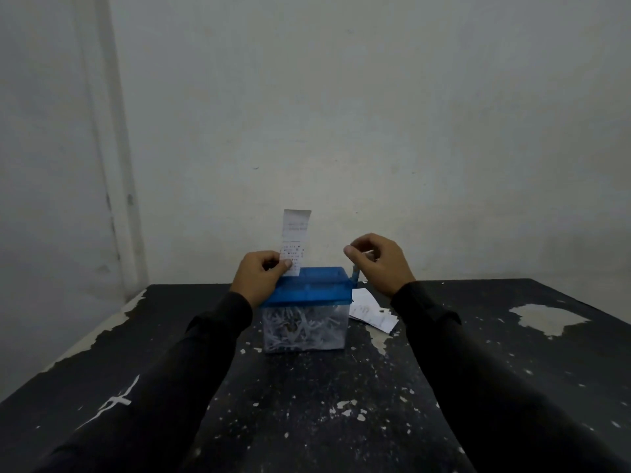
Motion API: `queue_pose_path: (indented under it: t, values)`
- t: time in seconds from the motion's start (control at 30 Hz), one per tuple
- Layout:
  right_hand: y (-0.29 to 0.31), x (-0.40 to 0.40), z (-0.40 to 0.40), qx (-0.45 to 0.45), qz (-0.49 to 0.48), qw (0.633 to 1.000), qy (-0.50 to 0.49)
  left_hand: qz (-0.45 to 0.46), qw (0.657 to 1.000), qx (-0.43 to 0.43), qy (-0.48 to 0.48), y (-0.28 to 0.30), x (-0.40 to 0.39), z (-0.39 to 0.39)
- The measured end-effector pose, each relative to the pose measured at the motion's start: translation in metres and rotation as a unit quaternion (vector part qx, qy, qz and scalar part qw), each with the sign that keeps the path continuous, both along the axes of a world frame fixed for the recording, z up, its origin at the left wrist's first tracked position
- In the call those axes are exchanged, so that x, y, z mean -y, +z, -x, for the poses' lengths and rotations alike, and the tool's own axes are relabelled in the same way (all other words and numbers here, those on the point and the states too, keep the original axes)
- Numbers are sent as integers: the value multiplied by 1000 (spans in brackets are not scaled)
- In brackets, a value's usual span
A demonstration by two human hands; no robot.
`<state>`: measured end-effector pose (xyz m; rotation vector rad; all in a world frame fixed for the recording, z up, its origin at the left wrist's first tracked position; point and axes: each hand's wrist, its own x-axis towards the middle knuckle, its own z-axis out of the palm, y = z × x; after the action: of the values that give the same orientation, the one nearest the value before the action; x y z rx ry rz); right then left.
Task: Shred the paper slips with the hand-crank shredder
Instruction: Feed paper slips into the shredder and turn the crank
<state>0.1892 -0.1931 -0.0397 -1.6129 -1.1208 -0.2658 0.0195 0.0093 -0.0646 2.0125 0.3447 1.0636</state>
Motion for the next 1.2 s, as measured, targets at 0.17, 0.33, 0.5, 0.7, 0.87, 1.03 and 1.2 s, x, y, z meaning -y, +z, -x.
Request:
queue_pose_path:
  t: [0.17,0.33,0.5,0.7,0.87,1.03,1.2]
  values:
    - [-21,5,-1,-80,-67,992,73,6,1000,8,14,-6,-2,2]
    - [-22,2,-7,-127,-93,984,80,24,1000,13,5,-10,-1,2]
    - [-17,-14,-17,-130,-38,991,-2,35,999,20,12,-11,2,1]
    - [-31,-31,-30,-119,134,981,-78,3,1000,-3,28,-13,-1,-2]
    - [-62,-24,-23,-188,182,963,-69,-17,999,-34,26,-16,0,-4]
    - [-79,-10,-20,-226,166,958,-56,51,995,-46,-68,-19,4,3]
    - [-93,5,-9,-230,121,962,-81,65,993,-55,-84,-17,2,3]
